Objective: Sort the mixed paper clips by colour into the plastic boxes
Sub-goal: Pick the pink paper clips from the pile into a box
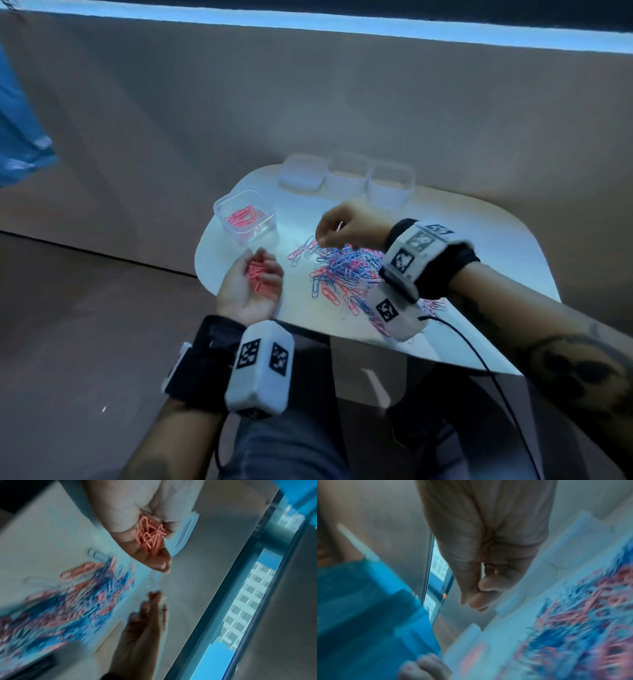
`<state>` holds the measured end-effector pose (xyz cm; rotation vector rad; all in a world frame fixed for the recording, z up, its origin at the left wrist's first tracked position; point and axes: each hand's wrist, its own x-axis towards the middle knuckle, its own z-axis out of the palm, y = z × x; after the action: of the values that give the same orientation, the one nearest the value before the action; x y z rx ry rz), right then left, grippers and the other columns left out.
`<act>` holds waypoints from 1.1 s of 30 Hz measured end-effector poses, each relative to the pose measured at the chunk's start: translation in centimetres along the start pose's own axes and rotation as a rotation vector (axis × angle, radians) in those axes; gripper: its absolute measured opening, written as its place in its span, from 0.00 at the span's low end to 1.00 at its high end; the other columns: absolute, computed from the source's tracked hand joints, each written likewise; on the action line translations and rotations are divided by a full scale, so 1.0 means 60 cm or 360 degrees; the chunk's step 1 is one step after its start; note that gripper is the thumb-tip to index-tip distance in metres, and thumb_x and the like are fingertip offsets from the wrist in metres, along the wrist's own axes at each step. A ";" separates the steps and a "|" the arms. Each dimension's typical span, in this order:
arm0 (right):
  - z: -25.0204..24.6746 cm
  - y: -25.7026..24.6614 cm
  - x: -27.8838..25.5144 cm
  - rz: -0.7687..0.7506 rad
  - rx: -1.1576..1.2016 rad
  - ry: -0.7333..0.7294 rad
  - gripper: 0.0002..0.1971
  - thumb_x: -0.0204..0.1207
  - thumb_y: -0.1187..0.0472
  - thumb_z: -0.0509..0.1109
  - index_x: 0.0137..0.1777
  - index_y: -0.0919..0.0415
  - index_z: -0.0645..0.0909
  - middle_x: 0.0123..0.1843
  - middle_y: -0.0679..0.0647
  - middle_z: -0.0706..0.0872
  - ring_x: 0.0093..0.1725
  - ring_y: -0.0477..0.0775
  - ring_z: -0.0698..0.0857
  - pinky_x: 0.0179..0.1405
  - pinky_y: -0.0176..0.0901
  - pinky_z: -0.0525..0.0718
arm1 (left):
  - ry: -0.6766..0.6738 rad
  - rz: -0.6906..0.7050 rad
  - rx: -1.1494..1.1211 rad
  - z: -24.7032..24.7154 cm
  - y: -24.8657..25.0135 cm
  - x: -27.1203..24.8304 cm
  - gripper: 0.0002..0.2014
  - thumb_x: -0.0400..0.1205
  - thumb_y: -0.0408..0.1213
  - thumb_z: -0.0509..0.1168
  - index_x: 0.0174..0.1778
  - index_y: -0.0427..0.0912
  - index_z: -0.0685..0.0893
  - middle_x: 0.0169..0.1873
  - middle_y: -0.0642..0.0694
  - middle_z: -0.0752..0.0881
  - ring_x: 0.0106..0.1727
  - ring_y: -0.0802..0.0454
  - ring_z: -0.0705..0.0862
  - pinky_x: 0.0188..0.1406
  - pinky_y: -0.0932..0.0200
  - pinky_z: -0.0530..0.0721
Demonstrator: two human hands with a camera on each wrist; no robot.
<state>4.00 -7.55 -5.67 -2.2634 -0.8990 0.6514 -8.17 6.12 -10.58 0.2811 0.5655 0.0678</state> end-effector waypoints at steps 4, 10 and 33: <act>0.043 -0.005 0.012 -0.0045 -0.0656 -0.0178 0.09 0.68 0.62 0.76 0.47 0.64 0.86 0.39 0.52 0.82 0.42 0.49 0.78 0.43 0.38 0.77 | 0.0043 0.0013 0.0231 -0.014 0.021 -0.003 0.30 0.87 0.44 0.50 0.16 0.44 0.72 0.14 0.53 0.66 0.11 0.62 0.65 0.05 0.74 0.56; 0.056 -0.009 0.020 0.0007 -0.0786 -0.0194 0.18 0.71 0.69 0.69 0.25 0.52 0.70 0.35 0.53 0.80 0.42 0.53 0.79 0.45 0.44 0.80 | 0.0301 0.0424 0.1645 0.026 0.016 0.008 0.21 0.83 0.50 0.59 0.26 0.46 0.66 0.18 0.52 0.67 0.16 0.57 0.64 0.13 0.69 0.60; -0.006 -0.005 0.021 0.0133 -0.0092 0.0162 0.11 0.79 0.64 0.66 0.56 0.68 0.83 0.37 0.51 0.83 0.33 0.44 0.76 0.29 0.29 0.76 | 0.0225 0.0099 0.2082 0.064 0.028 0.009 0.14 0.82 0.33 0.53 0.30 0.47 0.61 0.15 0.53 0.61 0.12 0.60 0.55 0.11 0.76 0.49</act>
<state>4.91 -6.60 -5.50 -2.3736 -0.7868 0.5472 -5.66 6.84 -7.31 1.5745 0.6789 -0.2411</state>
